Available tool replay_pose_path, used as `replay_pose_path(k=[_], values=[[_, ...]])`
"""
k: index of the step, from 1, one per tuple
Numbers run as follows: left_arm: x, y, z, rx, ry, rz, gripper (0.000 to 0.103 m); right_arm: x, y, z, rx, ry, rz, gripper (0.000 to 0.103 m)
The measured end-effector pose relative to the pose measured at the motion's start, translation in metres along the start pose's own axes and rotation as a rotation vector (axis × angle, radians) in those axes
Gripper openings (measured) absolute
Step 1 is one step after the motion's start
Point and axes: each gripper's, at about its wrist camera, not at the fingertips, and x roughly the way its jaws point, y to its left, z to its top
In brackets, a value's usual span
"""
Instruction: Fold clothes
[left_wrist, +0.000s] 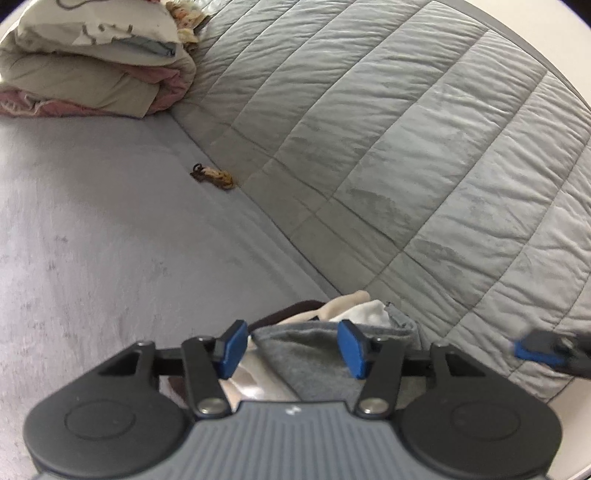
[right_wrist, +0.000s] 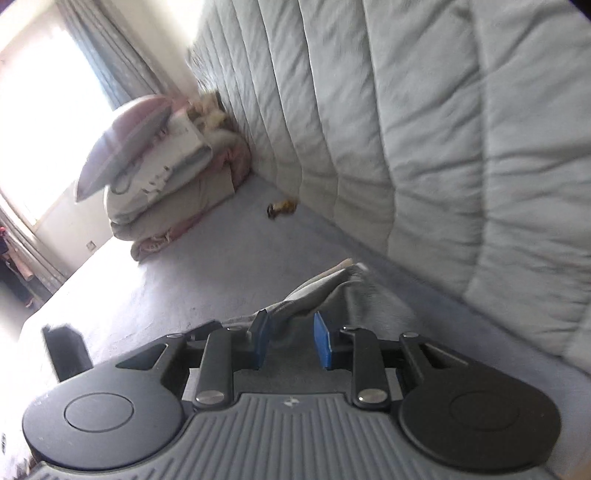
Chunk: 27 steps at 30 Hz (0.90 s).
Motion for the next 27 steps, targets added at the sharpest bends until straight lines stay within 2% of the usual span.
replay_pose_path(k=[10,13,15,16,18,20,25,27], values=[[0.011,0.012,-0.005,-0.023,-0.009,-0.036,0.036,0.094,-0.004,0.022,0.053,0.087,-0.131,0.029],[0.012,0.012,-0.006,-0.025,-0.019,-0.041,0.024,0.116,-0.009,0.023,0.07,0.112,-0.187,0.029],[0.012,0.009,-0.008,-0.013,-0.028,-0.038,0.007,0.128,-0.012,0.022,0.07,0.12,-0.225,0.028],[0.011,0.007,-0.01,-0.003,-0.038,-0.032,0.007,0.131,-0.012,0.02,0.058,0.113,-0.245,0.017],[0.007,0.003,-0.014,0.023,-0.068,-0.018,0.006,0.134,-0.01,0.017,0.019,0.078,-0.28,0.005],[0.002,-0.001,-0.017,0.047,-0.098,-0.006,0.006,0.128,-0.01,0.011,-0.013,0.011,-0.277,0.005],[-0.008,-0.006,-0.024,0.087,-0.176,0.019,0.006,0.102,-0.019,-0.002,-0.013,-0.232,-0.146,0.005],[-0.009,-0.009,-0.026,0.102,-0.204,0.032,0.006,0.096,-0.021,-0.004,-0.03,-0.304,-0.1,0.005]])
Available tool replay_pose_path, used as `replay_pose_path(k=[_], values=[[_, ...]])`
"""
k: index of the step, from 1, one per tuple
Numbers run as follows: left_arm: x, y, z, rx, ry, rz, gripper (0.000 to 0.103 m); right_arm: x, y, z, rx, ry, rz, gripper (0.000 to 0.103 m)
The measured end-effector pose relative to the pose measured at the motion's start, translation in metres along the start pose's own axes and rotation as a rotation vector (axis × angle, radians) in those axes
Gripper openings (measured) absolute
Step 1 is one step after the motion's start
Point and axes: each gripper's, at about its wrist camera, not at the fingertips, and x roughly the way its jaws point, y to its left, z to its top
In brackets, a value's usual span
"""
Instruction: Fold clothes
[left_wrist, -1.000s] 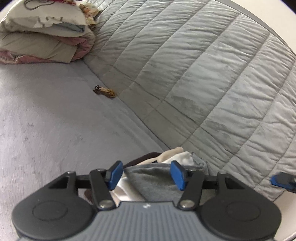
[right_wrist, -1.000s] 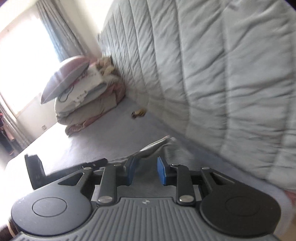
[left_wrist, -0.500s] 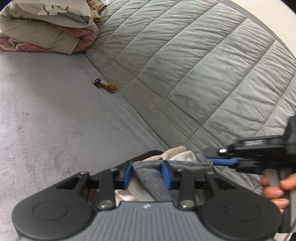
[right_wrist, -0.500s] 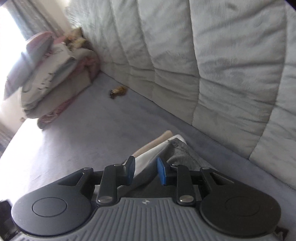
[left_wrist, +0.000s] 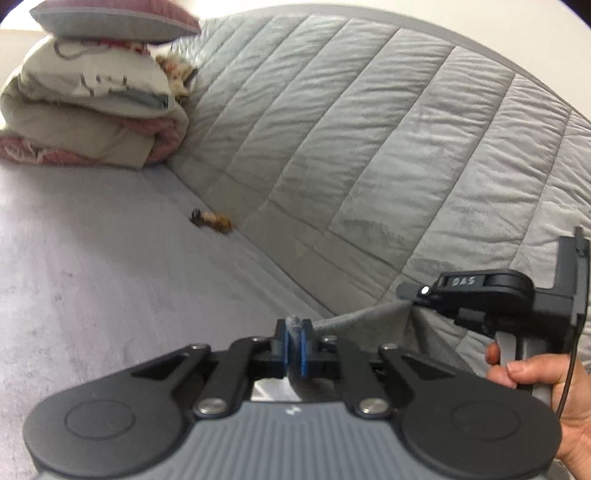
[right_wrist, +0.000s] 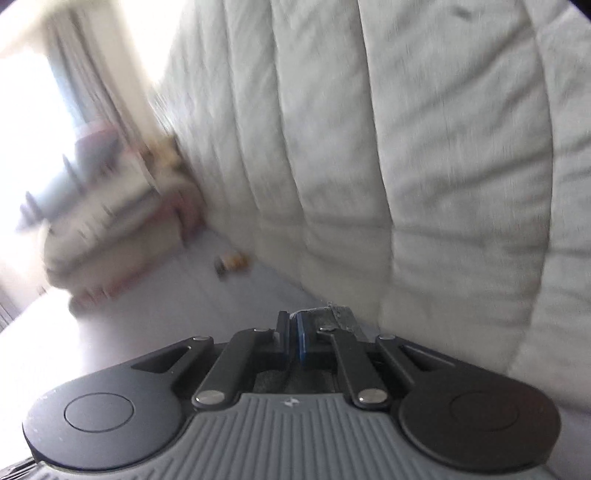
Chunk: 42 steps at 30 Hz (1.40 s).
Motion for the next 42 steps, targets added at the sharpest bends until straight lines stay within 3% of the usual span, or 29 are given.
replay_pose_path(k=[3,8,11,13,17,26,34,38,41,42], values=[[0.004,-0.002,-0.002,0.011,0.011,0.038,0.006,0.008,-0.005,0.001,0.018,0.018,0.028,0.006],[0.013,0.005,-0.005,-0.008,0.082,0.069,0.011,0.014,-0.014,0.0,0.044,0.065,0.005,0.01],[0.006,0.009,-0.001,-0.032,0.068,0.071,0.02,0.006,-0.016,0.003,0.038,0.071,-0.005,0.022],[-0.001,0.008,0.002,-0.047,0.043,0.072,0.022,-0.004,-0.012,0.007,-0.002,0.081,-0.016,0.027],[-0.013,-0.003,0.006,-0.05,0.011,0.007,0.022,-0.028,-0.002,0.008,-0.083,0.137,-0.011,0.028],[-0.025,-0.054,-0.014,0.073,0.055,-0.144,0.025,-0.106,0.01,-0.022,-0.195,0.237,0.021,0.035],[-0.005,-0.058,-0.044,0.17,0.14,-0.052,0.024,-0.171,-0.018,-0.081,-0.276,0.217,-0.039,0.041],[0.003,-0.054,-0.043,0.179,0.155,-0.036,0.018,-0.187,-0.042,-0.107,-0.29,0.174,-0.072,0.041],[-0.001,-0.06,-0.037,0.188,0.167,-0.023,0.018,-0.196,-0.051,-0.113,-0.277,0.14,-0.069,0.041],[-0.005,-0.063,-0.035,0.176,0.164,-0.023,0.023,-0.2,-0.05,-0.111,-0.263,0.133,-0.068,0.041]])
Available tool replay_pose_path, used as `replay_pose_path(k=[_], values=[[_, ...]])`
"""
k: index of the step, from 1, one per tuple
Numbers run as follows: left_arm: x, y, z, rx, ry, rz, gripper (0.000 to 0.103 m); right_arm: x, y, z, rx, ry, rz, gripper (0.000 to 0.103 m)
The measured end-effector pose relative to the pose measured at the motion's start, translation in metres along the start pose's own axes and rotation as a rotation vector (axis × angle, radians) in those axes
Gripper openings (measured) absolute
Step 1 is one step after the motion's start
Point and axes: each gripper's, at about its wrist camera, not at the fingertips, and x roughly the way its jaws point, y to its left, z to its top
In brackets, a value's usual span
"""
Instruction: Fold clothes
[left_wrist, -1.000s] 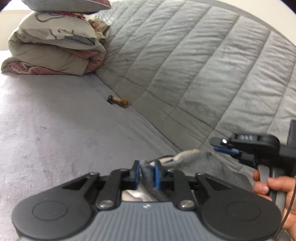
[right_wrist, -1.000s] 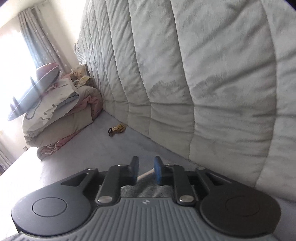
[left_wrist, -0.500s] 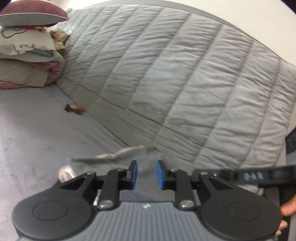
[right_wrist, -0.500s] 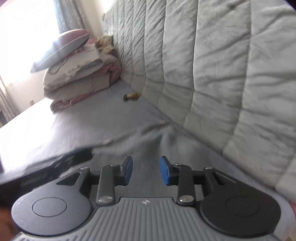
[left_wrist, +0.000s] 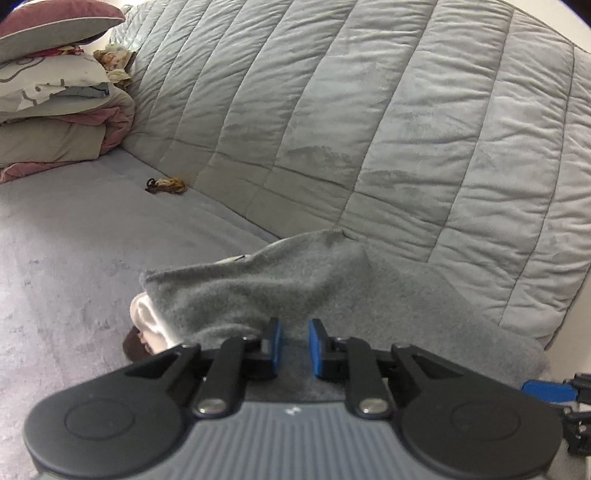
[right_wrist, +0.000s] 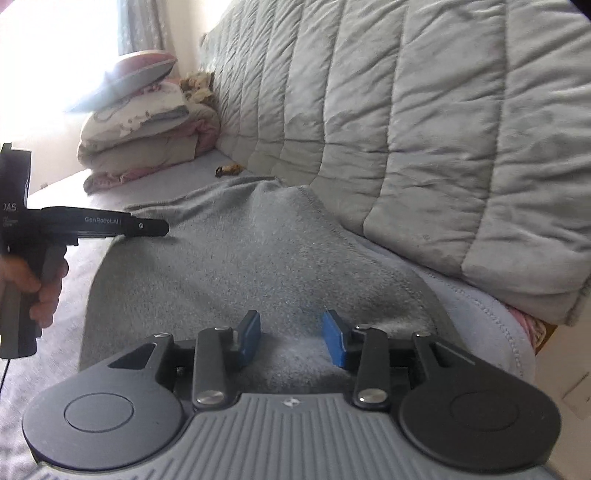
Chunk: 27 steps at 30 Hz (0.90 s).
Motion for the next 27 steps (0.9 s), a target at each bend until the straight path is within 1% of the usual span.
replay_pose_path(k=[1,2,3,5,8,15,18,21,23,24,27], values=[[-0.006,-0.001,0.001,-0.01,-0.009,-0.007,0.026,-0.006,0.0,0.001,0.01,-0.011,0.003,0.042],[-0.013,-0.004,0.0,-0.011,-0.02,-0.023,0.034,-0.012,0.0,0.002,0.011,-0.026,0.003,0.042],[-0.021,-0.006,0.0,-0.012,-0.032,-0.04,0.037,-0.018,0.001,0.001,0.001,-0.045,0.0,0.044],[-0.034,-0.012,-0.003,0.0,-0.047,-0.07,0.037,-0.03,0.003,0.001,-0.021,-0.08,-0.01,0.047],[-0.05,-0.028,-0.014,0.028,-0.042,-0.127,0.037,-0.041,-0.002,-0.003,-0.041,-0.108,-0.06,0.047],[-0.071,-0.081,-0.044,0.162,-0.012,-0.257,0.037,-0.057,-0.041,-0.014,0.103,-0.1,-0.107,0.048],[-0.075,-0.098,-0.056,0.209,0.005,-0.301,0.037,-0.059,-0.059,-0.019,0.2,-0.092,-0.106,0.048],[-0.08,-0.109,-0.067,0.244,0.01,-0.331,0.037,-0.057,-0.076,-0.025,0.305,-0.075,-0.105,0.048],[-0.08,-0.113,-0.073,0.255,0.03,-0.345,0.037,-0.053,-0.085,-0.031,0.371,-0.057,-0.104,0.048],[-0.079,-0.114,-0.076,0.263,0.046,-0.342,0.037,-0.051,-0.088,-0.033,0.394,-0.046,-0.108,0.048],[-0.074,-0.115,-0.085,0.281,0.08,-0.33,0.036,-0.044,-0.09,-0.04,0.403,-0.012,-0.148,0.048]])
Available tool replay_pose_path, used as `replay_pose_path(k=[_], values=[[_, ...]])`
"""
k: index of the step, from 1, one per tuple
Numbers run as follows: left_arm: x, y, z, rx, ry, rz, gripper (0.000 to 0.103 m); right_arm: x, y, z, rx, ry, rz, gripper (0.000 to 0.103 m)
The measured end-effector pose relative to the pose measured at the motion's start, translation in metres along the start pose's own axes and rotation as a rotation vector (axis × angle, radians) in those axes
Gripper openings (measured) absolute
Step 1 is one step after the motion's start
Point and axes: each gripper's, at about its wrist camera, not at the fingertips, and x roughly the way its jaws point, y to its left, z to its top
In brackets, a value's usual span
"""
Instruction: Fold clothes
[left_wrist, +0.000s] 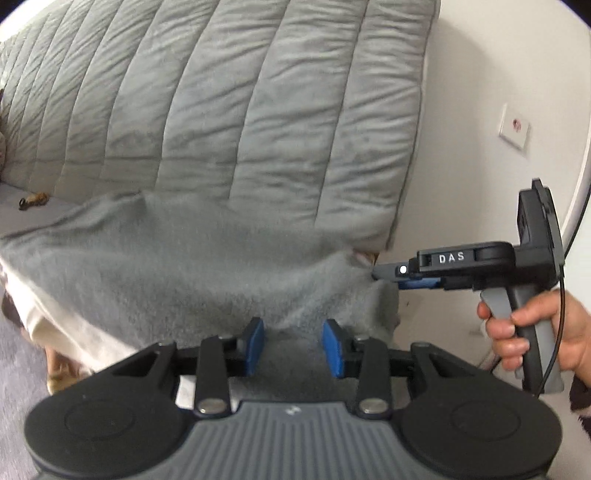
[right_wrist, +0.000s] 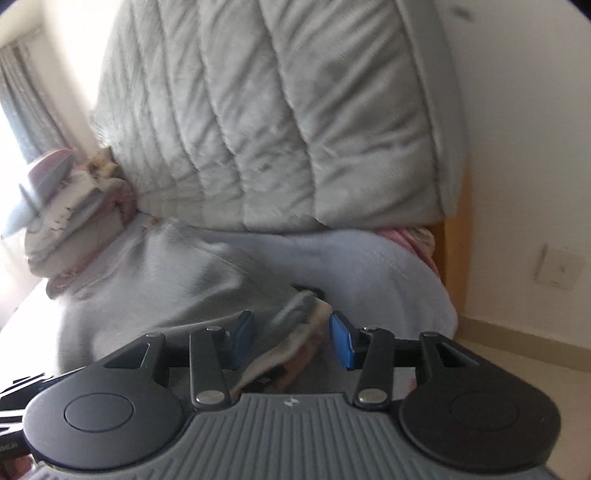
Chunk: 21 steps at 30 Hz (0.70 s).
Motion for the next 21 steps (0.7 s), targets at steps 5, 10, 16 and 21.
replay_pose_path(k=[5,10,16,21], values=[[-0.008,-0.003,0.003,0.004,0.0,0.004,0.037,-0.008,0.009,-0.003,-0.047,-0.023,-0.03,0.048],[-0.017,-0.011,-0.001,-0.024,-0.008,-0.042,0.038,-0.024,0.022,0.004,-0.068,-0.066,0.003,0.048],[-0.034,-0.022,-0.007,-0.029,-0.014,-0.036,0.038,-0.042,0.049,0.009,-0.118,-0.084,0.07,0.048],[-0.063,-0.019,-0.005,-0.079,-0.006,0.021,0.044,-0.057,0.071,0.01,-0.138,-0.094,0.108,0.048]])
